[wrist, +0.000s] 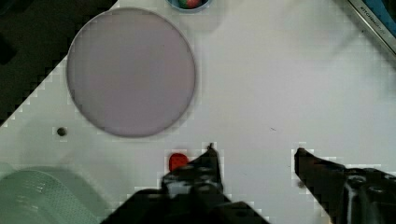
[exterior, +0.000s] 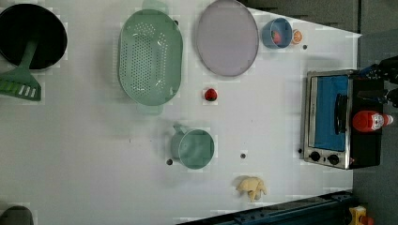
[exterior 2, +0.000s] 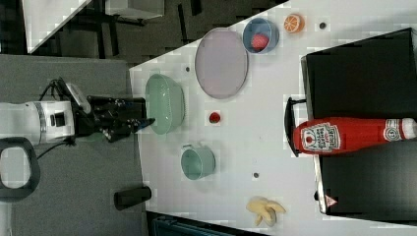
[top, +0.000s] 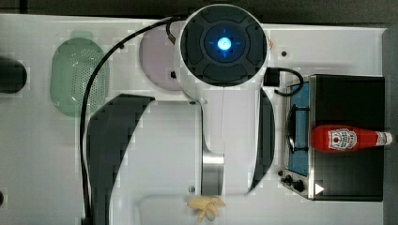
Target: Pick Ketchup from oven and place it on table.
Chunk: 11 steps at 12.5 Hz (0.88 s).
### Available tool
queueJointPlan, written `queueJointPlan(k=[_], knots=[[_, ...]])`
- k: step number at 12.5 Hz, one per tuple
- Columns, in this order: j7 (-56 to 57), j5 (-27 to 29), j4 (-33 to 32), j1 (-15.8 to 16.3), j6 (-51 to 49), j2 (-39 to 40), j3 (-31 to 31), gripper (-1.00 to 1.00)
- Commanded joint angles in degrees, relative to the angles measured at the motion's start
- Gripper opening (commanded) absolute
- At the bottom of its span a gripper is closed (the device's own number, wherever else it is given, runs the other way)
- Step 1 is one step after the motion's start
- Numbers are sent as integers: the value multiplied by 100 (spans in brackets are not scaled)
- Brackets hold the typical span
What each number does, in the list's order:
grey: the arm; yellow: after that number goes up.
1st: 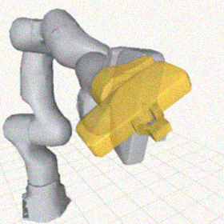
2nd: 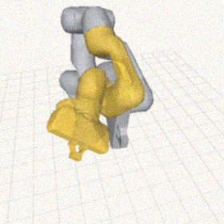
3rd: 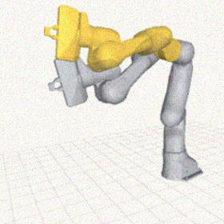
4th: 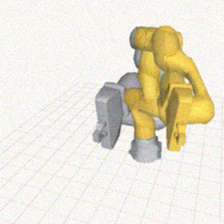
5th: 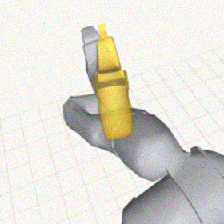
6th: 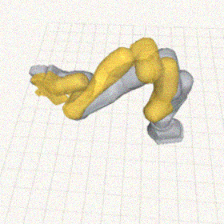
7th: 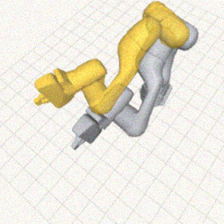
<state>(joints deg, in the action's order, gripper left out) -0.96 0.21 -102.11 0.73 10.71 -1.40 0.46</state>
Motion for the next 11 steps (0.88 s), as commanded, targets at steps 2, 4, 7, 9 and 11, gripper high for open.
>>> queueJointPlan(k=[2, 4, 7, 9, 11], knots=[[-155, -75, -436, -215, -1054, -1722, 227, 80], [-155, -104, -435, -234, -1028, -1717, 291, 100], [-155, -202, -433, -362, -785, -1643, 682, 100], [-155, -203, -426, -490, -465, -1467, 1108, 100], [-155, -203, -421, -591, -329, -1182, 1604, 100]])
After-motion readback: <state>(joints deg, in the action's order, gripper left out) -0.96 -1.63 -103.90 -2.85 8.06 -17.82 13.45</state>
